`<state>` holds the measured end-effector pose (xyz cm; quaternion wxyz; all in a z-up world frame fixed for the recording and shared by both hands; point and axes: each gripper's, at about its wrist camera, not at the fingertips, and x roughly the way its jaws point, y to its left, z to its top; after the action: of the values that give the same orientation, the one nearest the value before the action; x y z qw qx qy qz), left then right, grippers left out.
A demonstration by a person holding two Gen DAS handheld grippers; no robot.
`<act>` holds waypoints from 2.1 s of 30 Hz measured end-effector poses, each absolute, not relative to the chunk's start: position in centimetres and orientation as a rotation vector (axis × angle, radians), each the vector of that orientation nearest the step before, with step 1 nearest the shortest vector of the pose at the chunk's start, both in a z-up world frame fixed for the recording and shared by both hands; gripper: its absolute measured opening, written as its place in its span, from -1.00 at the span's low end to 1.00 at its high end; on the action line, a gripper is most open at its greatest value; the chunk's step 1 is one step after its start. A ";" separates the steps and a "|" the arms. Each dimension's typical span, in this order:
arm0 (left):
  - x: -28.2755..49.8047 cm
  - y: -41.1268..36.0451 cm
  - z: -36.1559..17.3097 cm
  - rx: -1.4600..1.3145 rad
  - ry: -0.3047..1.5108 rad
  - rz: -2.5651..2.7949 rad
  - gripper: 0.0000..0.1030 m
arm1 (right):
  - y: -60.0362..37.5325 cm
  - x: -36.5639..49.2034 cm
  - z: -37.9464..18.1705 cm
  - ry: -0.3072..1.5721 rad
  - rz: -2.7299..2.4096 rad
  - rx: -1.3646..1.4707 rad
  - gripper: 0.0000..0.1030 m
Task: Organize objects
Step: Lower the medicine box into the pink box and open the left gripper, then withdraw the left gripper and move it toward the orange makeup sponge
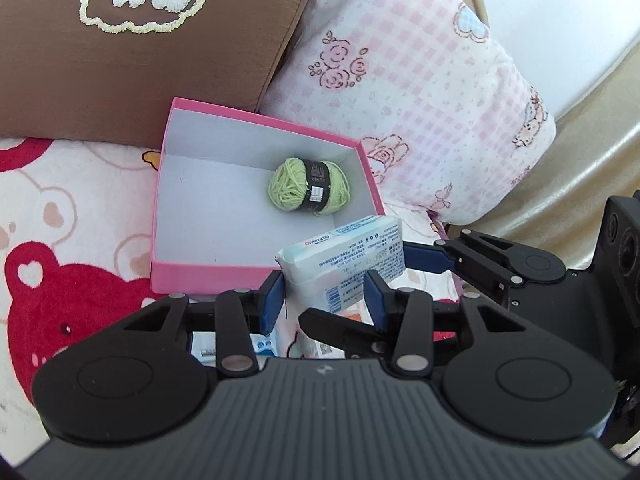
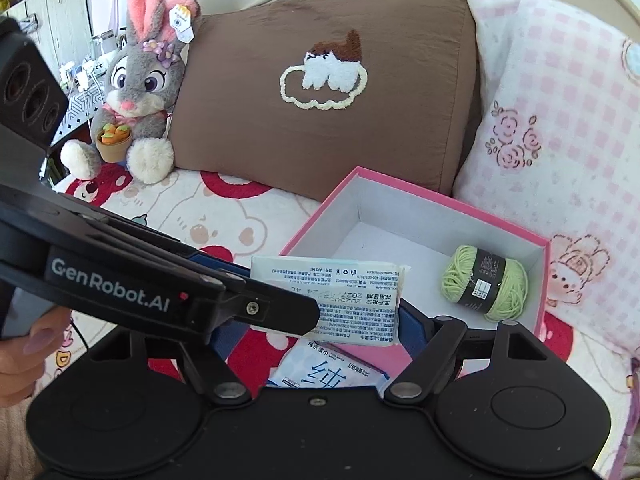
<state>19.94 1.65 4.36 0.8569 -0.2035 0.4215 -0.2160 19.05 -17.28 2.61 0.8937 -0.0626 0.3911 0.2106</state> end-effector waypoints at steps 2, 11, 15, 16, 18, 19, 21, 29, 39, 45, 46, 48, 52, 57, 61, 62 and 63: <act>20.8 1.5 3.7 -0.444 0.897 -0.451 -0.21 | -17.8 19.9 2.0 0.832 0.442 -0.102 0.58; 25.7 0.2 1.3 -0.433 0.982 -0.417 -0.16 | -19.9 23.3 -0.1 0.898 0.456 -0.091 0.29; 28.4 -0.9 0.6 -0.395 1.002 -0.393 -0.16 | -21.7 25.7 -1.5 0.914 0.444 -0.010 0.16; 29.0 -1.1 0.4 -0.388 1.008 -0.386 -0.16 | -22.1 26.3 -1.9 0.921 0.440 0.008 0.13; 30.7 -1.6 -0.4 -0.378 1.024 -0.363 -0.16 | -22.8 27.9 -2.8 0.943 0.432 0.058 0.12; 31.4 -1.7 -0.8 -0.374 1.031 -0.353 -0.16 | -23.2 28.7 -3.4 0.959 0.429 0.087 0.12; 33.1 -2.0 -1.9 -0.373 1.055 -0.329 -0.16 | -23.5 30.4 -4.6 0.992 0.420 0.124 0.12; 38.3 -1.5 -6.4 -0.434 1.147 -0.288 -0.16 | -23.6 35.8 -8.5 1.105 0.379 0.151 0.12; 40.7 -1.8 -9.2 -0.410 1.189 -0.240 -0.16 | -22.1 39.2 -11.3 1.184 0.352 0.067 0.12; 41.2 -2.2 -9.7 -0.376 1.195 -0.237 -0.16 | -21.6 39.7 -11.8 1.186 0.324 0.031 0.11; 41.3 -2.3 -9.8 -0.361 1.204 -0.231 -0.16 | -21.4 39.6 -12.0 1.186 0.318 0.033 0.11; 41.5 -2.6 -9.7 -0.339 1.201 -0.223 -0.16 | -20.9 39.5 -12.2 1.191 0.310 0.021 0.11; 41.4 -2.8 -9.6 -0.294 1.179 -0.204 -0.24 | -20.2 39.5 -12.2 1.165 0.299 -0.059 0.10; 41.2 -3.2 -10.1 -0.243 1.172 -0.176 -0.25 | -19.9 38.8 -12.2 1.142 0.278 -0.106 0.03; 41.0 -2.9 -10.6 -0.260 1.195 -0.173 -0.26 | -19.9 37.7 -11.0 1.104 0.270 -0.150 0.00; 40.9 -2.9 -10.6 -0.261 1.198 -0.169 -0.26 | -20.0 37.1 -10.7 1.093 0.282 -0.144 0.00; 40.7 -2.8 -10.5 -0.258 1.198 -0.166 -0.26 | -20.2 36.4 -10.3 1.081 0.293 -0.132 0.00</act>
<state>40.68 -2.82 -10.47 0.8148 -0.1211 0.5617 -0.0776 36.44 -20.25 -10.32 0.8451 -0.0626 0.5125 0.1388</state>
